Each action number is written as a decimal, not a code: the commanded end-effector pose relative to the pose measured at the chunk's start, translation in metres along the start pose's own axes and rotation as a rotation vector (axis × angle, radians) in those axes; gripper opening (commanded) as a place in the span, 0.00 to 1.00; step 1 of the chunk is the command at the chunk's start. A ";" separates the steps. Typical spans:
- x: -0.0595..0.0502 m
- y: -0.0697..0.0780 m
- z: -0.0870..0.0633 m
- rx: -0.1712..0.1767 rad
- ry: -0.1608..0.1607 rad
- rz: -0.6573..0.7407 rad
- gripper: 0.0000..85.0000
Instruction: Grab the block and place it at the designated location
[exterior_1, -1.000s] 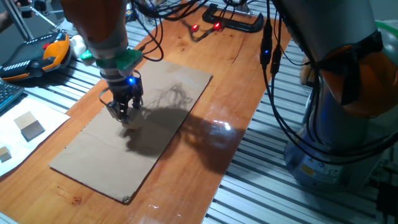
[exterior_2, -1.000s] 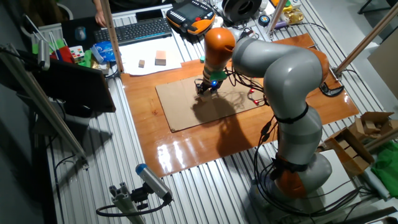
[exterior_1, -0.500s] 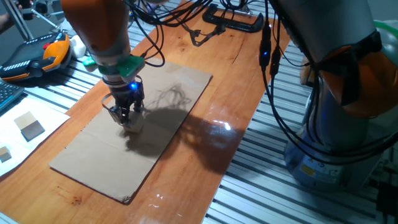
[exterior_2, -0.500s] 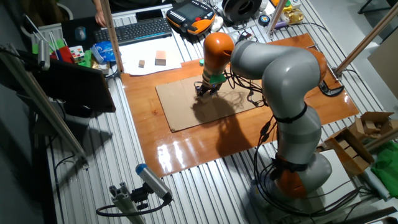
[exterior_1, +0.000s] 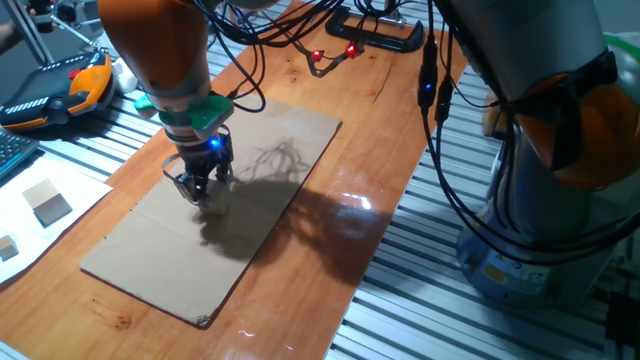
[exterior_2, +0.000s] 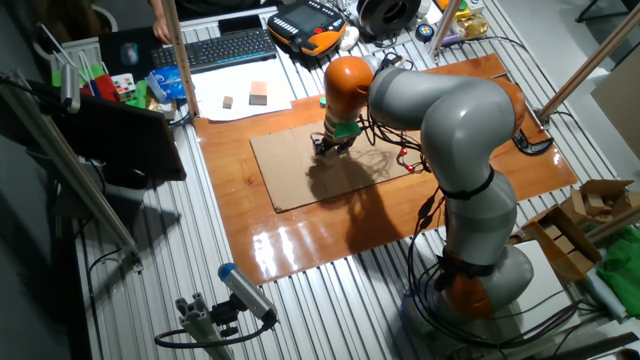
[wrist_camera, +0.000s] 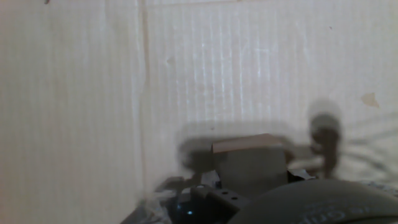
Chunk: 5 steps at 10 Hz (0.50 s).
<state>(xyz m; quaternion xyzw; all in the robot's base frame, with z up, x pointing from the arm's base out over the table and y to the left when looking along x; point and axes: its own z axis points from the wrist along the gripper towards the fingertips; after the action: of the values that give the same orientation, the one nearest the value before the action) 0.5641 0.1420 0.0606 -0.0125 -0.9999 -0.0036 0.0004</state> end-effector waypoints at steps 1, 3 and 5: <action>0.000 0.000 0.000 0.001 0.000 0.000 0.73; -0.002 -0.002 -0.002 0.000 0.016 -0.010 0.72; -0.005 -0.005 -0.017 -0.001 0.048 -0.015 0.73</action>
<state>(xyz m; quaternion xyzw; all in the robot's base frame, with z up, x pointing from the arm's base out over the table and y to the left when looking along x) 0.5689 0.1371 0.0799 -0.0056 -0.9996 -0.0040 0.0260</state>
